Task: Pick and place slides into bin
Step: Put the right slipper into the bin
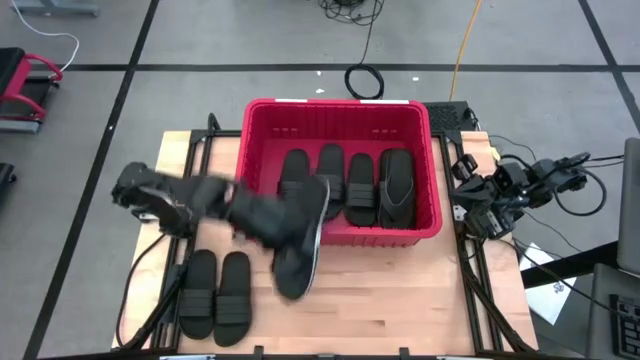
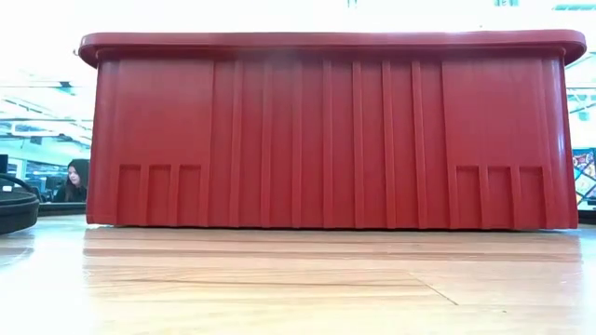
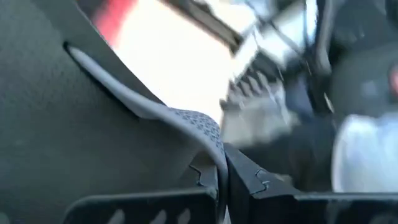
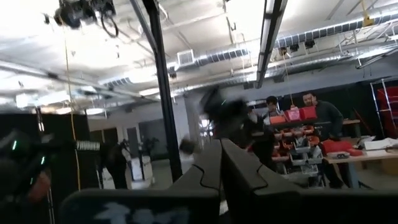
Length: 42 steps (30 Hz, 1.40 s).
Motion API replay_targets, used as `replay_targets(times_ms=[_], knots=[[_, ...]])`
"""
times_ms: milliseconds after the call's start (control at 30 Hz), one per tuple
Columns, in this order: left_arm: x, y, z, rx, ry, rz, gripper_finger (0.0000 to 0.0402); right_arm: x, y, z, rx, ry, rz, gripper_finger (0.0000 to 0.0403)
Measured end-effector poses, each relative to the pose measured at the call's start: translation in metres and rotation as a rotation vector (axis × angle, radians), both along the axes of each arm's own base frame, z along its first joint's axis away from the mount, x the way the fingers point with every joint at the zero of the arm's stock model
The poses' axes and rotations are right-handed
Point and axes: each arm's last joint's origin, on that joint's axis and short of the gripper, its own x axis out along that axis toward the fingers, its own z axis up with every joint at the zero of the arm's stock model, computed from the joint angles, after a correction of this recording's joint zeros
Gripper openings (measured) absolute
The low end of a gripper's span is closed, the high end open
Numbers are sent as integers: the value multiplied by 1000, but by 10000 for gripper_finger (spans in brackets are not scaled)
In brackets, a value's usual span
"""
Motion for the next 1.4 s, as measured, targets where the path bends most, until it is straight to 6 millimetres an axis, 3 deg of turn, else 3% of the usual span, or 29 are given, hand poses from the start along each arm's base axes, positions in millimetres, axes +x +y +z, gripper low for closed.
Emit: replay_targets(times_ms=[133,267,433,600,733,1100,1400], knots=[[13,74,18,62,-104,224,1,2,1,-10,-108,87,-32,0],[31,135,18,85,-223,356,0,4,0,-20,-173,192,-102,0],[75,184,-21,6,-219,344,0,-1,-5,-24,-210,229,-189,0],[124,195,-74,-103,-103,226,0,-7,-9,-29,-238,268,-232,0],[147,196,-93,-113,-51,155,0,-10,-11,-29,-234,269,-230,0],[158,233,-131,-5,68,148,0,-10,-14,-31,-150,311,-308,0],[170,233,-159,-3,109,116,0,-10,-14,-31,-153,311,-313,0]])
